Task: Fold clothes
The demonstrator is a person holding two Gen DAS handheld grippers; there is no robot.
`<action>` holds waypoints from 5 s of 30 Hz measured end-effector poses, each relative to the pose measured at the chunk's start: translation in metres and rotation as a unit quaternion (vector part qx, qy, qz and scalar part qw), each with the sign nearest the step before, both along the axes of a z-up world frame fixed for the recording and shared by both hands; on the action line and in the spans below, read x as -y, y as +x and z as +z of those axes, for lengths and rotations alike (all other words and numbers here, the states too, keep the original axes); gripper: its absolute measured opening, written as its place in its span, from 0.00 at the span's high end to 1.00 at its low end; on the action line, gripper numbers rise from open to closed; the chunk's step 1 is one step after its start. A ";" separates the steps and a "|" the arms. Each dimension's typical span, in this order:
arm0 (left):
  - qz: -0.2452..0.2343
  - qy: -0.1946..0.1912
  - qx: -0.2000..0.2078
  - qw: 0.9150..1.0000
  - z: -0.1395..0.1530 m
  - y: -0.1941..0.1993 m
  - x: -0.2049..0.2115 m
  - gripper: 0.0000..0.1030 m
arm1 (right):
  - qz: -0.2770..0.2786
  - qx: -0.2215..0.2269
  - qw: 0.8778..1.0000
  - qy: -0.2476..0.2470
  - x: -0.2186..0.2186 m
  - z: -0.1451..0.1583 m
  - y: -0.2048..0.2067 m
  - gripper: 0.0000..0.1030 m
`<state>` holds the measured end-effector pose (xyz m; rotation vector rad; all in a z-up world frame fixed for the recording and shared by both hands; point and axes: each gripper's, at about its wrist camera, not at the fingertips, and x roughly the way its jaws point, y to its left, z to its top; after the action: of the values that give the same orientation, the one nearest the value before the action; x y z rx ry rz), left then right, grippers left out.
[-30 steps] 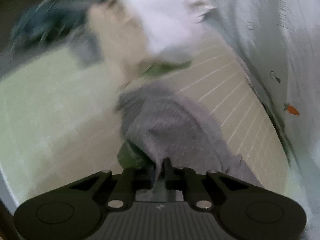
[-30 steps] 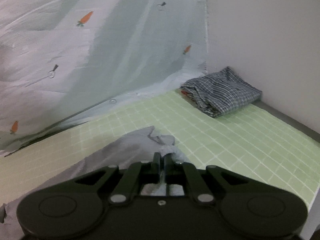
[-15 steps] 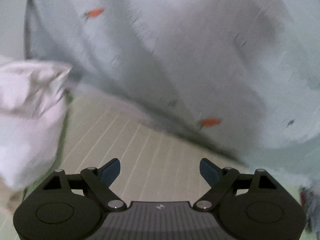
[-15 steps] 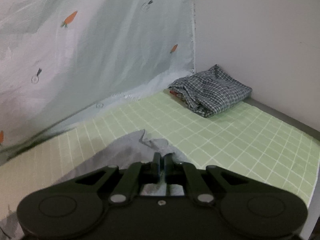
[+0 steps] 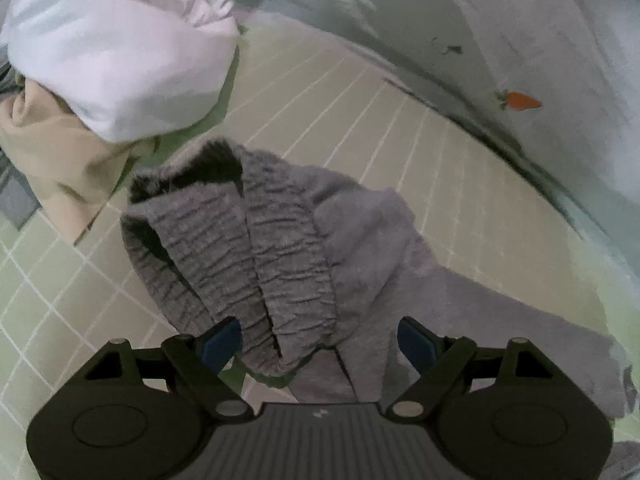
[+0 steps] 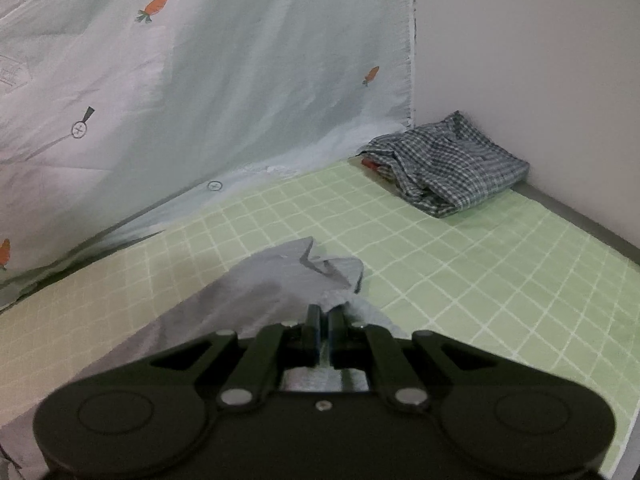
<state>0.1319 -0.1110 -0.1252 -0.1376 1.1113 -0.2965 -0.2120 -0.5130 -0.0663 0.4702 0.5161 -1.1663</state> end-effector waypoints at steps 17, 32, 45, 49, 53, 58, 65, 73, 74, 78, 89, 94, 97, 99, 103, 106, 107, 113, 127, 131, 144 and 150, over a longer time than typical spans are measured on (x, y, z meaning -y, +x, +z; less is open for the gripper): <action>0.125 0.013 0.132 0.983 0.103 -0.036 -0.104 0.97 | -0.027 0.035 0.999 -0.023 -0.024 0.011 -0.050 0.96; 0.204 0.120 0.135 0.962 0.105 -0.075 -0.205 0.86 | -0.037 0.022 0.999 -0.011 -0.082 0.003 -0.084 0.97; 0.067 0.109 0.159 0.979 0.104 -0.107 -0.123 0.20 | -0.040 0.009 0.999 0.033 -0.092 -0.020 -0.108 0.51; -0.024 0.086 0.128 0.988 0.087 -0.138 -0.052 0.20 | -0.031 0.002 0.997 0.074 -0.070 -0.033 -0.129 0.34; -0.119 0.079 0.086 0.986 0.058 -0.178 0.021 0.20 | -0.022 -0.023 0.995 0.091 -0.049 -0.049 -0.151 0.31; -0.208 0.101 0.057 0.971 0.026 -0.224 0.107 0.18 | 0.021 -0.064 0.993 0.093 -0.020 -0.067 -0.163 0.32; -0.225 0.125 0.035 0.966 -0.011 -0.254 0.183 0.17 | 0.131 -0.091 0.985 0.073 0.012 -0.087 -0.154 0.33; -0.200 0.156 0.001 0.967 -0.039 -0.282 0.196 0.13 | 0.250 -0.072 0.964 0.062 0.021 -0.098 -0.139 0.72; -0.196 0.158 0.001 0.968 -0.039 -0.284 0.195 0.12 | 0.263 -0.076 0.960 0.058 0.021 -0.097 -0.138 0.97; -0.181 0.163 -0.013 0.970 -0.038 -0.284 0.195 0.12 | 0.244 -0.117 0.963 0.004 0.027 -0.079 -0.147 0.97; -0.177 0.172 -0.019 0.969 -0.043 -0.292 0.203 0.02 | 0.143 -0.187 0.972 -0.007 0.059 -0.057 -0.195 0.96; -0.170 0.169 -0.028 0.970 -0.044 -0.291 0.201 0.00 | 0.119 -0.152 0.981 0.034 0.056 -0.065 -0.199 0.66; -0.169 0.169 -0.025 0.971 -0.045 -0.292 0.201 0.00 | 0.104 -0.107 0.988 0.032 0.057 -0.062 -0.206 0.41; -0.167 0.168 -0.024 0.971 -0.045 -0.293 0.201 0.00 | 0.094 -0.083 0.991 0.051 0.063 -0.066 -0.205 0.24; -0.165 0.167 -0.021 0.972 -0.046 -0.295 0.200 0.00 | 0.052 -0.025 0.993 0.107 0.076 -0.078 -0.213 0.19; -0.164 0.162 -0.019 0.973 -0.047 -0.295 0.198 0.00 | 0.017 0.044 0.989 0.142 0.078 -0.081 -0.228 0.19; -0.163 0.161 -0.018 0.973 -0.047 -0.295 0.198 0.00 | 0.011 0.069 0.986 0.150 0.078 -0.082 -0.232 0.18; -0.158 0.156 -0.015 0.975 -0.048 -0.296 0.196 0.00 | -0.014 0.145 0.971 0.188 0.084 -0.091 -0.240 0.16; -0.170 0.151 -0.019 0.974 -0.048 -0.299 0.196 0.00 | 0.029 -0.053 0.995 0.082 0.091 -0.080 -0.242 0.95; -0.188 0.151 -0.019 0.970 -0.047 -0.302 0.197 0.00 | 0.021 -0.089 0.992 0.091 0.092 -0.086 -0.239 0.93; -0.119 0.108 -0.031 0.987 -0.017 -0.261 0.117 0.00 | 0.043 -0.123 0.991 0.024 0.069 -0.045 -0.171 0.02; -0.055 0.097 -0.011 0.994 0.007 -0.207 0.055 0.00 | 0.073 -0.098 0.992 0.028 0.041 -0.036 -0.122 0.00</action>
<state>-0.0754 -0.1660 -0.1181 0.0933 1.1655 -0.2849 -0.3337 -0.5537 -0.1028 0.3612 0.7426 -1.0639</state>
